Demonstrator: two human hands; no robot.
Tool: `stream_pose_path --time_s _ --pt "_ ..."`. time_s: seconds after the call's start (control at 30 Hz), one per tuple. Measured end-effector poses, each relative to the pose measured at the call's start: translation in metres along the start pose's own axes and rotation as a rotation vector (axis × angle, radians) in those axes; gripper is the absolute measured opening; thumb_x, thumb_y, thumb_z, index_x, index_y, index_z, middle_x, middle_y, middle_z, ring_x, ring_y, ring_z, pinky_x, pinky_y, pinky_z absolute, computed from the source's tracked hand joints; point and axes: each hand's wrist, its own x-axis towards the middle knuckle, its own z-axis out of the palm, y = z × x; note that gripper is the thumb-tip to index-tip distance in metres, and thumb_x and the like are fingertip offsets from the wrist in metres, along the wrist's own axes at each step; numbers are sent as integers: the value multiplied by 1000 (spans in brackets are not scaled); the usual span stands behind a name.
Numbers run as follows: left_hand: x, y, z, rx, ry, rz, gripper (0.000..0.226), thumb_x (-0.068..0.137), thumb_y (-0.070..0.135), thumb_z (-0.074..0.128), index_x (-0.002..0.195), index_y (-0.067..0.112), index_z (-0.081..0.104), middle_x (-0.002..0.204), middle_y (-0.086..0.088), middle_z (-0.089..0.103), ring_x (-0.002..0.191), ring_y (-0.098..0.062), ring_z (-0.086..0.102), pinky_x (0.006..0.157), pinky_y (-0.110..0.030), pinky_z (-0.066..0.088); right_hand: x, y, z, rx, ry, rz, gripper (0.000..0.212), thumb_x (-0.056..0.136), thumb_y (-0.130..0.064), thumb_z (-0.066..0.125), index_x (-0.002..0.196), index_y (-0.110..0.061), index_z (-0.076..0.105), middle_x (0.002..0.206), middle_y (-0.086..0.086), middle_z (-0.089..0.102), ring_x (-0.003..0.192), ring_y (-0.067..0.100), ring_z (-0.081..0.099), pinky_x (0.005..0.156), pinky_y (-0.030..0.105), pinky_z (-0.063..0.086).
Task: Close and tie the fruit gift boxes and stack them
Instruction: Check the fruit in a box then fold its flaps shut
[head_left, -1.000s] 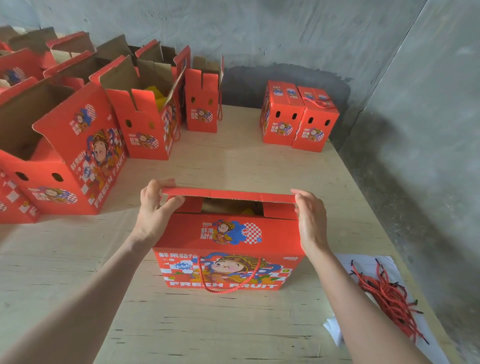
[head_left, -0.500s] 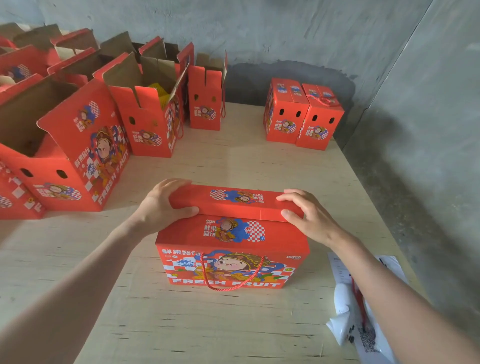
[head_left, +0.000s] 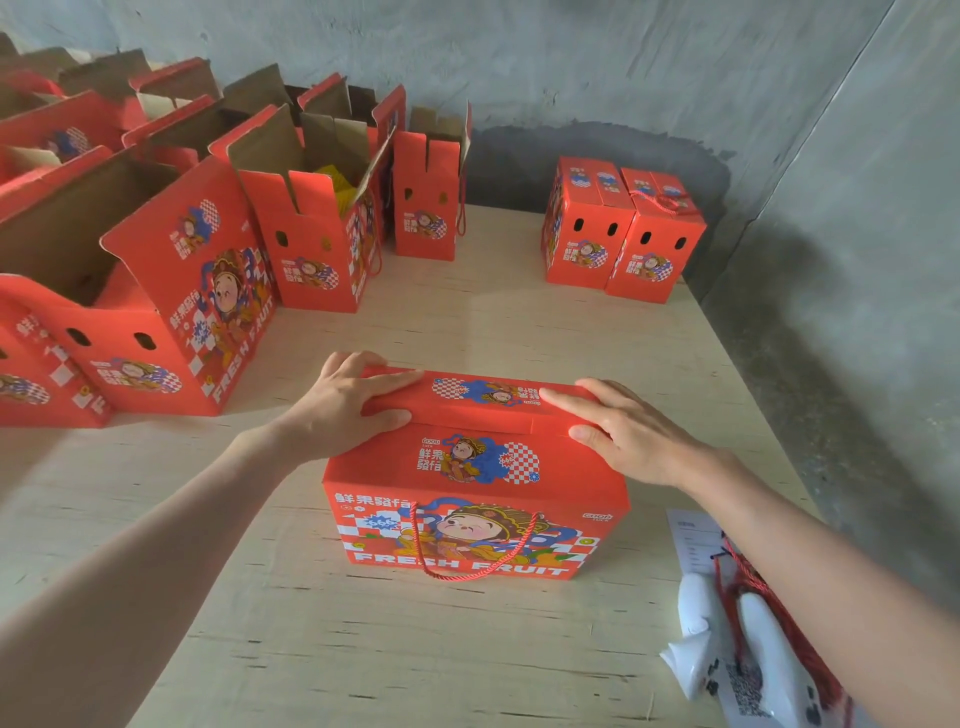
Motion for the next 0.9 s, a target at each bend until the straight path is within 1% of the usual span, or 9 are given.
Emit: stream_pose_path --time_s 0.17,0.3,0.43,0.53,0.67,0.73,0.8,0.87,0.9 --pt "3 -1 -3 37 -24 15 54 91 44 55 140 45 34 136 -4 38 127 -23 23 109 -39 22 -2 -3 2 38 45 -10 52 101 -33 40 136 -61 12 145 8 32 136 18 24 107 27 22" --pt "3 0 -3 36 -13 4 54 90 45 56 139 45 35 137 -4 38 126 -24 24 108 -42 24 -3 -6 4 54 74 5 52 101 -29 42 138 -54 16 142 9 35 134 20 28 110 31 24" --pt "2 1 -2 60 -20 -11 55 89 48 55 140 46 33 139 -5 36 128 -25 23 108 -44 25 -1 -6 2 36 78 14 51 101 -28 43 140 -50 19 140 9 37 131 20 30 107 26 23" --pt "4 0 -5 74 -104 -27 58 91 50 51 142 49 24 140 -4 32 130 -24 19 110 -42 22 0 -6 1 55 37 26 52 101 -29 43 139 -52 16 144 8 33 135 19 25 107 24 20" --pt "2 -1 -5 74 -132 -20 59 92 50 48 143 49 17 144 -3 27 132 -23 17 111 -43 21 -3 -7 2 83 11 30 53 102 -29 40 138 -56 13 152 8 24 141 17 16 113 31 18" --pt "1 0 -5 65 -149 -22 59 93 50 46 144 50 16 149 -2 23 136 -24 14 112 -45 20 -3 -8 0 76 -24 33 52 102 -32 38 135 -62 11 156 4 18 144 14 9 114 33 17" --pt "1 0 -6 56 -165 -22 60 93 50 46 144 48 15 155 -3 18 141 -24 10 114 -46 17 -4 -9 -3 48 -65 50 52 102 -36 35 133 -66 6 158 2 12 145 13 3 116 37 17" --pt "2 0 -8 83 -174 -15 60 93 50 45 145 46 16 157 -4 18 144 -23 10 116 -42 14 -5 -12 -2 -12 -60 79 49 102 -41 32 137 -63 5 160 5 9 147 16 1 118 37 9" --pt "3 1 -9 122 -180 -13 60 93 51 44 146 46 16 156 -4 20 144 -23 13 115 -40 15 -4 -15 -1 -45 -38 96 48 101 -43 32 142 -57 10 160 7 10 148 19 1 118 37 4"
